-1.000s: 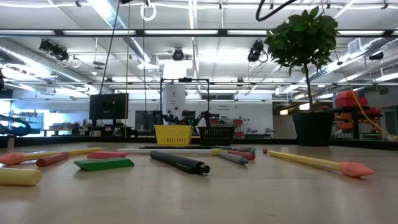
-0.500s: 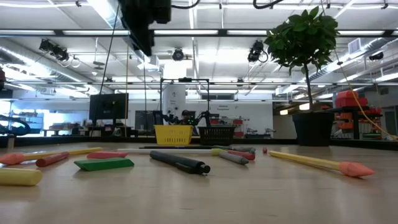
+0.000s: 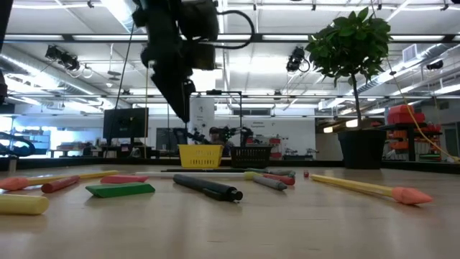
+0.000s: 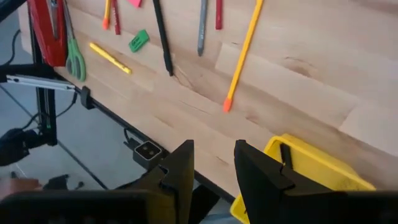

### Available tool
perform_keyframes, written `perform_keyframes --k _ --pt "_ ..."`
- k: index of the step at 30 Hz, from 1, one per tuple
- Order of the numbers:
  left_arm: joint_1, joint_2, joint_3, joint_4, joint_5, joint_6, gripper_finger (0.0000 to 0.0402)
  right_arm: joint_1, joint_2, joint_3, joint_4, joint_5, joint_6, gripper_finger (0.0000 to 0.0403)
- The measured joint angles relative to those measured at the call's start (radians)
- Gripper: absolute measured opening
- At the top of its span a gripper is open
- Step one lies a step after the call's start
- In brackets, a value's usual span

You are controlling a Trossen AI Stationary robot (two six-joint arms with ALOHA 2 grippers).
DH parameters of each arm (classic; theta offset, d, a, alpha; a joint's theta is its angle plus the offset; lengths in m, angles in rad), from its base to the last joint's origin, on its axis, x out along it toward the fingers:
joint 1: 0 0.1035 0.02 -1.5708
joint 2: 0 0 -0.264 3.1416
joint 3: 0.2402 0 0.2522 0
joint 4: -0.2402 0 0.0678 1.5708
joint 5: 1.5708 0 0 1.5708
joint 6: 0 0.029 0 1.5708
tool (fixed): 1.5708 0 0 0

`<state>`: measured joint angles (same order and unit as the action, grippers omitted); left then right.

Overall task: Sort crayons/erasers/pens/pencils in bins
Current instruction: Put the yellow eraser into the top black bin

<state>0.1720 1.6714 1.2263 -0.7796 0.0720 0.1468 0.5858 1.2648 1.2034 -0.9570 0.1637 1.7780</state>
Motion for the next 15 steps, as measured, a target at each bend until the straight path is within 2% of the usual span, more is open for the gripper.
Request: perform_keyframes --k 5,15 --pt "-0.003 -0.013 -0.094 0.171 0.007 -0.045 0.0219 -0.001 0.0 0.0 -0.006 0.086 -0.048 0.0121" --pt "-0.015 -0.012 -0.233 0.324 0.03 -0.007 0.0212 -0.001 0.001 0.0 -0.005 0.255 -0.03 0.0121"
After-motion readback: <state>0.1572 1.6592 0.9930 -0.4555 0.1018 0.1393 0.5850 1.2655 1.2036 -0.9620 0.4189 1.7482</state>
